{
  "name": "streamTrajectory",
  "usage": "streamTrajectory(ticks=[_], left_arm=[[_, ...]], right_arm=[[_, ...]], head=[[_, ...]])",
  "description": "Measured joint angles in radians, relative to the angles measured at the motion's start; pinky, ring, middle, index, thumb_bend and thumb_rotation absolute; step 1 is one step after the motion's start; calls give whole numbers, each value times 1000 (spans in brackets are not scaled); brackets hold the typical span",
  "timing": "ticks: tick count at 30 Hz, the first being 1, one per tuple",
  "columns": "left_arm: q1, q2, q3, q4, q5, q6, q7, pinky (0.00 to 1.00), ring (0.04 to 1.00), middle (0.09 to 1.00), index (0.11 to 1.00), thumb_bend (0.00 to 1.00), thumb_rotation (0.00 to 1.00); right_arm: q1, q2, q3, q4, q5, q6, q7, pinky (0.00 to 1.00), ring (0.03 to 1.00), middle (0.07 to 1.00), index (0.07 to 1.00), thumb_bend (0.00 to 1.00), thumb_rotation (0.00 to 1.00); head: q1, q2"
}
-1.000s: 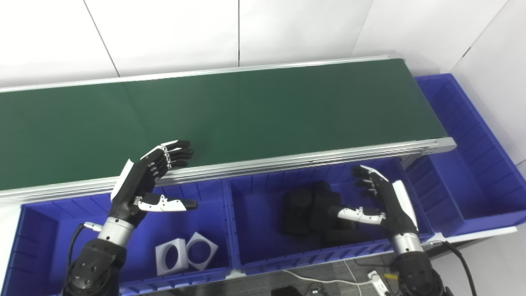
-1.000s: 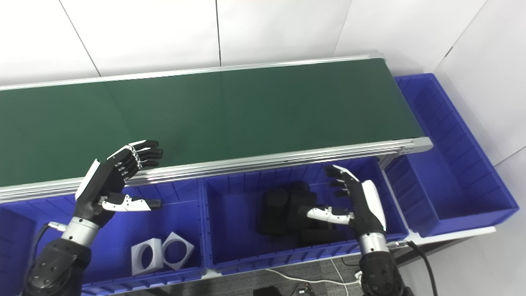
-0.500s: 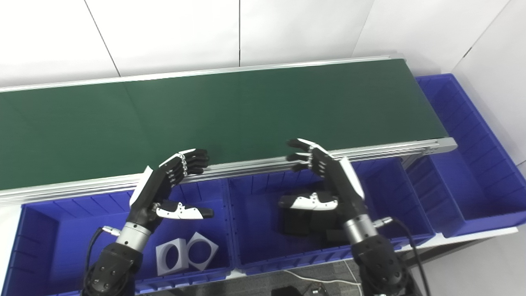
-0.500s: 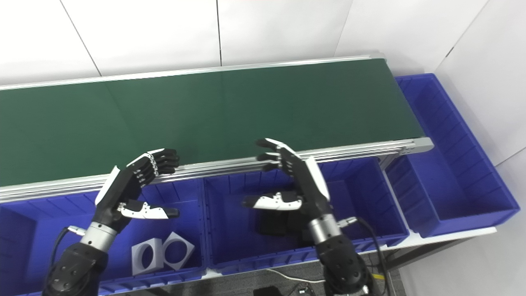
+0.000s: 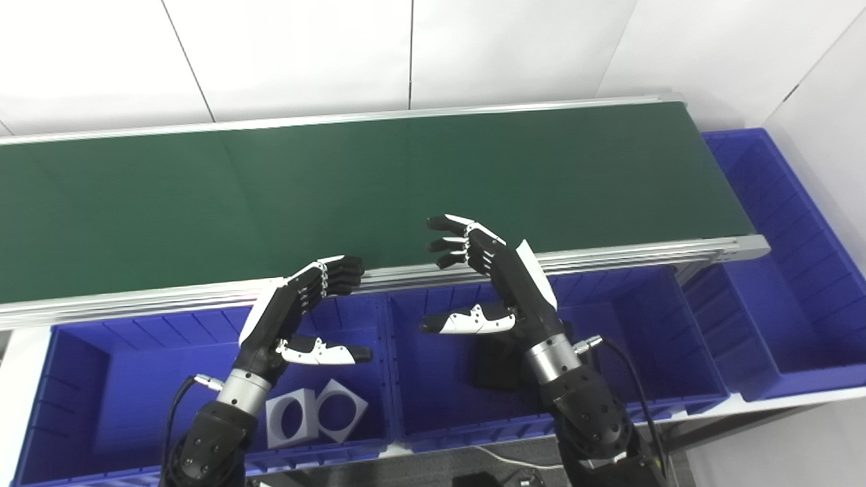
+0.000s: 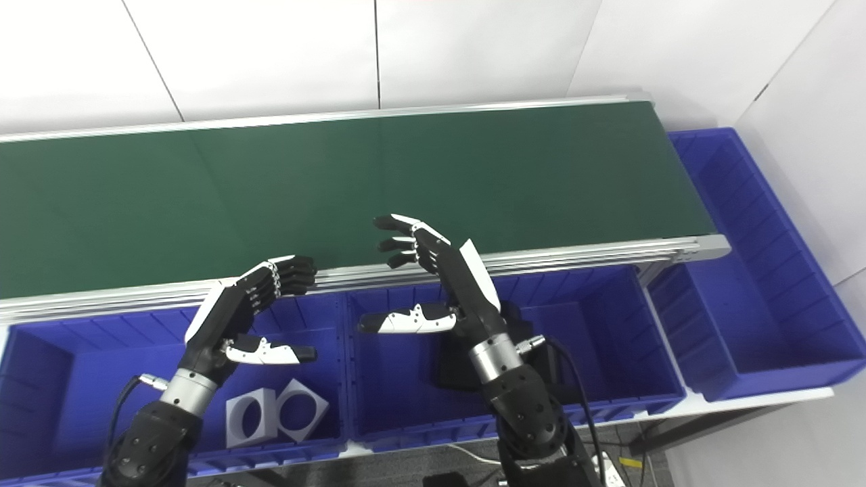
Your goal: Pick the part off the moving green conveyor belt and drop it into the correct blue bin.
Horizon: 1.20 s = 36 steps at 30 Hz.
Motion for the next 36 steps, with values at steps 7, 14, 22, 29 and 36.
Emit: streamTrajectory(ticks=[7, 14, 22, 29, 36], left_arm=[[2, -3, -7, -19, 9, 0, 8, 718, 739, 757, 755, 1000, 202], [1, -15, -16, -19, 8, 0, 21, 728, 742, 758, 754, 1000, 198], [1, -30, -27, -15, 18, 0, 30, 716, 747, 758, 759, 1000, 205], [1, -30, -29, -13, 23, 0, 38, 718, 747, 759, 759, 1000, 219], [2, -29, -30, -13, 30, 0, 40, 715, 743, 759, 756, 1000, 206]], right_arm=[[7, -1, -6, 50, -16, -29, -10, 621, 727, 823, 779, 953, 277], [11, -23, -21, 96, 4, -32, -7, 636, 743, 841, 774, 944, 242], [16, -43, -25, 139, 35, -32, 21, 644, 757, 840, 779, 941, 240], [17, -43, -25, 160, 37, -32, 28, 638, 756, 844, 778, 943, 249], [17, -41, -25, 170, 33, -32, 24, 622, 746, 843, 774, 940, 248]], head=[[20, 9], [74, 26], [110, 34], [109, 32], [101, 25]])
